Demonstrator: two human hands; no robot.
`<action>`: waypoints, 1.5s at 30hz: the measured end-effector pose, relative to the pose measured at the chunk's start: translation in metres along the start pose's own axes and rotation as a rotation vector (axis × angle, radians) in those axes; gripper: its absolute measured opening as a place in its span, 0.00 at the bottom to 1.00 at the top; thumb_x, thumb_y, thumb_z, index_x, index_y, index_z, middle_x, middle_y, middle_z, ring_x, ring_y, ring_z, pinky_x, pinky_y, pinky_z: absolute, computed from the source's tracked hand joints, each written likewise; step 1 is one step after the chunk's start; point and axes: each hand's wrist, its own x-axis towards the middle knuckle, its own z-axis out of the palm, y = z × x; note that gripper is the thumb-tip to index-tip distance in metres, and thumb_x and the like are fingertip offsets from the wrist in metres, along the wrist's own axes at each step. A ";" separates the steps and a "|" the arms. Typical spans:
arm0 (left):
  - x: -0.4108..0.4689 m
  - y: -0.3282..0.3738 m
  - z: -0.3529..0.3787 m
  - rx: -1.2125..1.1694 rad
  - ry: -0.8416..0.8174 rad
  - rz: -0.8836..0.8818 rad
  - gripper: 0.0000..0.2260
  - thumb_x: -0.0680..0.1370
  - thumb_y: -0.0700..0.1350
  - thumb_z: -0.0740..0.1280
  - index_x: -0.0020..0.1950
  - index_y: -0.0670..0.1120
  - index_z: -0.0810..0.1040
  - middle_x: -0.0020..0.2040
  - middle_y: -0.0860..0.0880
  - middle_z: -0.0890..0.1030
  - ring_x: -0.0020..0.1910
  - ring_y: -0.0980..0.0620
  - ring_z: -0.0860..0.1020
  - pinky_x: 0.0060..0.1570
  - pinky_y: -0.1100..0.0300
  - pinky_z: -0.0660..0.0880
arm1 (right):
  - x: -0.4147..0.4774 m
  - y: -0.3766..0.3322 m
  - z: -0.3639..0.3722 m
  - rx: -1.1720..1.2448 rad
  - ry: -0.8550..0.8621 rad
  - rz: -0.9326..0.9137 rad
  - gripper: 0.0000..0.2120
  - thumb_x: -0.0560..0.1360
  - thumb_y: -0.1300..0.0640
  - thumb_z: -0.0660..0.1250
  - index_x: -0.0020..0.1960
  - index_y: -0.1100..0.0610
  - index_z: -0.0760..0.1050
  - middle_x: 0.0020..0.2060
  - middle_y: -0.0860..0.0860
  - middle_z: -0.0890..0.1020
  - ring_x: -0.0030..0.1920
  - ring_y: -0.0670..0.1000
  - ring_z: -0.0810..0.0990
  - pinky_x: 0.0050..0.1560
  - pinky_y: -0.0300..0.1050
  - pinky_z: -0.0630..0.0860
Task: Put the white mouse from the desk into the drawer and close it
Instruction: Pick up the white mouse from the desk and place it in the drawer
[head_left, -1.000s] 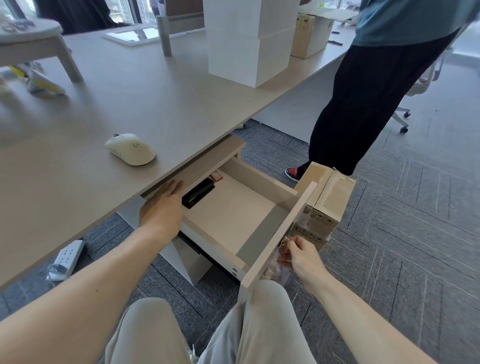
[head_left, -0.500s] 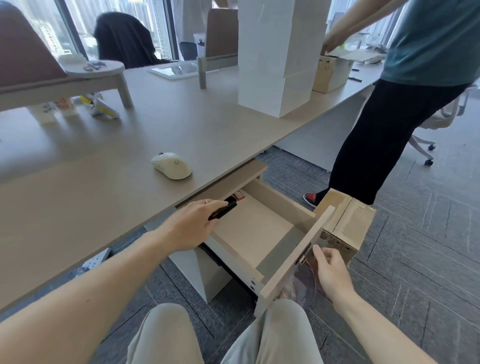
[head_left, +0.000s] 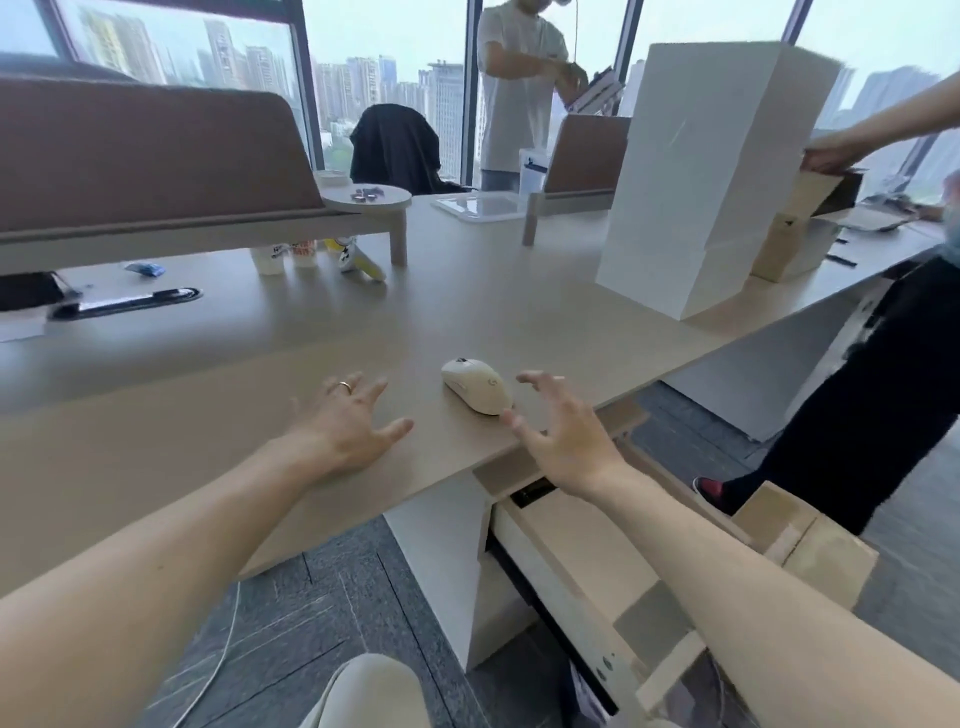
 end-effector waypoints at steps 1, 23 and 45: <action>0.002 -0.004 0.000 -0.015 -0.007 -0.061 0.38 0.74 0.73 0.55 0.80 0.60 0.53 0.82 0.50 0.52 0.81 0.47 0.48 0.74 0.34 0.48 | 0.014 -0.012 0.009 -0.060 -0.030 -0.061 0.26 0.77 0.41 0.63 0.73 0.47 0.67 0.69 0.51 0.72 0.69 0.53 0.70 0.68 0.52 0.69; 0.002 -0.052 0.023 0.111 0.169 -0.261 0.44 0.67 0.79 0.42 0.80 0.61 0.52 0.82 0.51 0.52 0.81 0.47 0.48 0.72 0.29 0.45 | 0.103 -0.011 0.077 -0.331 -0.066 -0.118 0.21 0.80 0.51 0.59 0.72 0.48 0.70 0.72 0.54 0.70 0.68 0.61 0.71 0.64 0.54 0.73; -0.028 0.119 0.052 -0.179 0.232 0.525 0.30 0.77 0.62 0.63 0.77 0.53 0.63 0.75 0.51 0.68 0.75 0.50 0.64 0.72 0.52 0.63 | 0.015 0.075 -0.053 -0.241 0.151 0.037 0.24 0.79 0.51 0.64 0.74 0.49 0.68 0.71 0.51 0.68 0.67 0.55 0.74 0.63 0.46 0.70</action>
